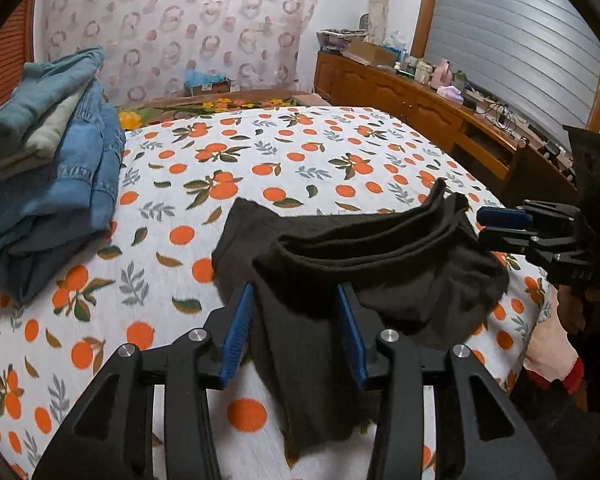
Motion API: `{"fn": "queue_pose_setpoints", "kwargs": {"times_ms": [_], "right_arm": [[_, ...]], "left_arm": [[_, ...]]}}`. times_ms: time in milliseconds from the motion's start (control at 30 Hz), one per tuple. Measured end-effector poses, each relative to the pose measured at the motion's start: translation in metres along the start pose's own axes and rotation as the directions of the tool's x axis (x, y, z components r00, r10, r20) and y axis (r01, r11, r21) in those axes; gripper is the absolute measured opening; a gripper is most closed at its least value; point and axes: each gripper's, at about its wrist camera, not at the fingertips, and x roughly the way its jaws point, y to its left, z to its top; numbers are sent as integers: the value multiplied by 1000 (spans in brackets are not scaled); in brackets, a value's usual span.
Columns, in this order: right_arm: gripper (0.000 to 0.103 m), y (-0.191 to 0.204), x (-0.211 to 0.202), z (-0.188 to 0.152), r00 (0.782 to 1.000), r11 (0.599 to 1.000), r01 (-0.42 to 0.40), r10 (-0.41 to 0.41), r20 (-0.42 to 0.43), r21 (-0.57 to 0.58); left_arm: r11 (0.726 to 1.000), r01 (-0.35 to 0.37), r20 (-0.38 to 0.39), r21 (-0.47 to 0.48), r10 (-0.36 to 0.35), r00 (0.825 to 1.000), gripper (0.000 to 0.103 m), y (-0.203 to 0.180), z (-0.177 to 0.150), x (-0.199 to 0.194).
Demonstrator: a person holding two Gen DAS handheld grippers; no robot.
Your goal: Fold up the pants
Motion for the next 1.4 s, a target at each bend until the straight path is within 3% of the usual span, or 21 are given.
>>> {"fn": "queue_pose_setpoints", "kwargs": {"times_ms": [367, 733, 1233, 1400], "right_arm": [[41, -1, 39, 23, 998, 998, 43, -45, -34, -55], [41, -13, 72, 35, 993, 995, 99, -101, -58, -28], [42, -8, 60, 31, 989, 991, 132, -133, -59, -19], [51, -2, 48, 22, 990, 992, 126, -128, -67, -21]], "left_arm": [[999, -42, -24, -9, 42, 999, 44, 7, 18, 19], [998, -51, -33, -37, 50, 998, 44, 16, 19, 27], [998, -61, -34, -31, 60, 998, 45, 15, 17, 34], [998, -59, -23, -32, 59, 998, 46, 15, 15, 36]]}}
